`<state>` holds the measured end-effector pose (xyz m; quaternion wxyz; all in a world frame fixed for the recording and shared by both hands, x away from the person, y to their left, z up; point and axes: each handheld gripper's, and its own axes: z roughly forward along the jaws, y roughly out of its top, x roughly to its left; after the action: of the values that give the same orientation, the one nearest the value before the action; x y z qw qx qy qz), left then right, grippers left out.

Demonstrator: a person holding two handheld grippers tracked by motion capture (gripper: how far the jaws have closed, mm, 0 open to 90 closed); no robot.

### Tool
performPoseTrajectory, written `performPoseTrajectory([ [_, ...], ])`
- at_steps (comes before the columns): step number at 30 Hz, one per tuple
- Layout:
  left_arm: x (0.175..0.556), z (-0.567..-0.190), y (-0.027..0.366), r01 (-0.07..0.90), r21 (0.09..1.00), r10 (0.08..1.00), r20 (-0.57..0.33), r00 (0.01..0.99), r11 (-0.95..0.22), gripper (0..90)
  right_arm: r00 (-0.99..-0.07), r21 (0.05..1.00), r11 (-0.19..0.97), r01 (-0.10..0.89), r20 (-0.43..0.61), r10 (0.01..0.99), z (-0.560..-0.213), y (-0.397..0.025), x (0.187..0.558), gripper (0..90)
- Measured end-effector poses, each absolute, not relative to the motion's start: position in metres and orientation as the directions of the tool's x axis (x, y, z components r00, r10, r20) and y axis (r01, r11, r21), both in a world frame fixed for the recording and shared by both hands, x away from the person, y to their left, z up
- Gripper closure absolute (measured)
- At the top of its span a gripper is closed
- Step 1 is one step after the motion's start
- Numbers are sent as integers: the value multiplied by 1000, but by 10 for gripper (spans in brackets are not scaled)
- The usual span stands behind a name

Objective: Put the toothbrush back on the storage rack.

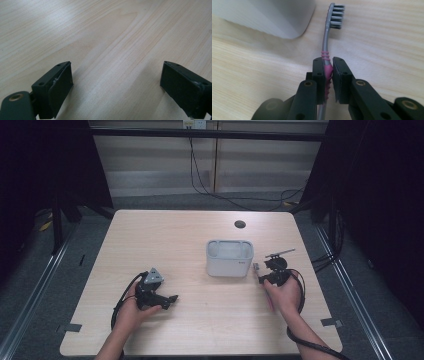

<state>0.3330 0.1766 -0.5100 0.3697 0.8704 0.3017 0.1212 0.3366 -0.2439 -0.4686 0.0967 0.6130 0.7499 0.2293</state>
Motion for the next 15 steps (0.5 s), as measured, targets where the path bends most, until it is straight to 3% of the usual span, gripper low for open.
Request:
performPoseTrajectory([
  [15, 333, -510, 177, 437, 718, 616, -14, 788, -542, 104, -299, 723, 47, 690, 225, 927, -418, -268, 318, 812],
])
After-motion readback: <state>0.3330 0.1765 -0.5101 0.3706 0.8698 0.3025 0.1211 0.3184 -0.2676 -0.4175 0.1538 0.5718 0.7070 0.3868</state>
